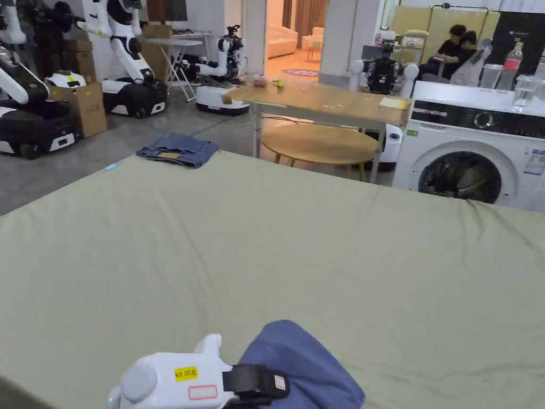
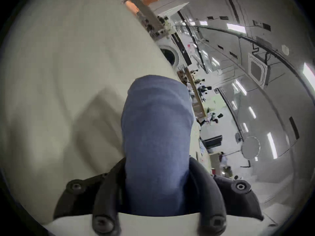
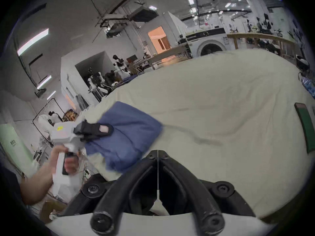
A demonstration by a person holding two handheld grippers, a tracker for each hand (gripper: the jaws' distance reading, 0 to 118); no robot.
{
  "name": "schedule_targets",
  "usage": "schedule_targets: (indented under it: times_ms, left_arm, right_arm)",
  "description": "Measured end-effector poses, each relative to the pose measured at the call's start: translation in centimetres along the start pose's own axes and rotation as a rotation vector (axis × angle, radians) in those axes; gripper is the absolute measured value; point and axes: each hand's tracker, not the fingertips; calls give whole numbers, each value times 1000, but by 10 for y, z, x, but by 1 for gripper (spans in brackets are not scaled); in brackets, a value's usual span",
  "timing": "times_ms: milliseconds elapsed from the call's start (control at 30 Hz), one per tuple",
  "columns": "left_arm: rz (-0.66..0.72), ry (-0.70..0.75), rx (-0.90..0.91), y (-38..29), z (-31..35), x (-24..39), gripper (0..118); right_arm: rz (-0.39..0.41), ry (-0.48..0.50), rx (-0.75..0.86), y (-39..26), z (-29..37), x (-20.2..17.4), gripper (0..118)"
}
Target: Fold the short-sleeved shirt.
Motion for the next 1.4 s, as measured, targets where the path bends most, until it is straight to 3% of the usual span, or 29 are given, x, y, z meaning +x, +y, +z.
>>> schedule_targets:
  times_ms: [100, 400, 567, 600, 667, 700, 767, 933, 967, 1067, 1100, 1267, 1400]
  left_arm:
    - [-54, 103, 46, 61, 54, -31, 31]
    - [-16, 377, 122, 191, 179, -139, 31]
    - [56, 325, 109, 207, 189, -178, 30]
    - [58, 341, 102, 206, 186, -179, 41]
    - [28, 426, 119, 202, 187, -177, 85]
    - [22, 393, 133, 199, 193, -177, 103]
    - [61, 321, 196, 201, 216, -177, 104]
    - [32, 463, 317, 196, 272, -165, 104]
    - [39, 494, 336, 194, 279, -162, 100]
    - [2, 554, 392, 176, 285, -143, 8]
    - [-30, 595, 395, 171, 282, -132, 1]
    - [-303, 664, 401, 142, 229, -52, 0]
    - [-563, 635, 466, 107, 165, 31, 0]
  right_arm:
    - [12, -25, -4, -2, -5, -10, 0]
    - [3, -79, -59, -5, -35, -47, 0]
    - [7, -103, -75, -5, -45, -62, 0]
    - [6, -105, -76, -4, -47, -64, 0]
    - [7, -108, -88, -3, -49, -67, 0]
    - [15, -115, -91, -3, -50, -70, 0]
    - [26, -114, -90, -1, -50, -73, 0]
    - [34, -104, -77, 0, -44, -74, 0]
    - [35, -102, -72, 1, -43, -75, 0]
    - [34, -88, -49, 2, -33, -74, 0]
    - [36, -85, -43, 3, -30, -73, 0]
    - [55, -99, 24, 25, -5, -66, 0]
    - [124, -175, 153, 60, 19, -63, 0]
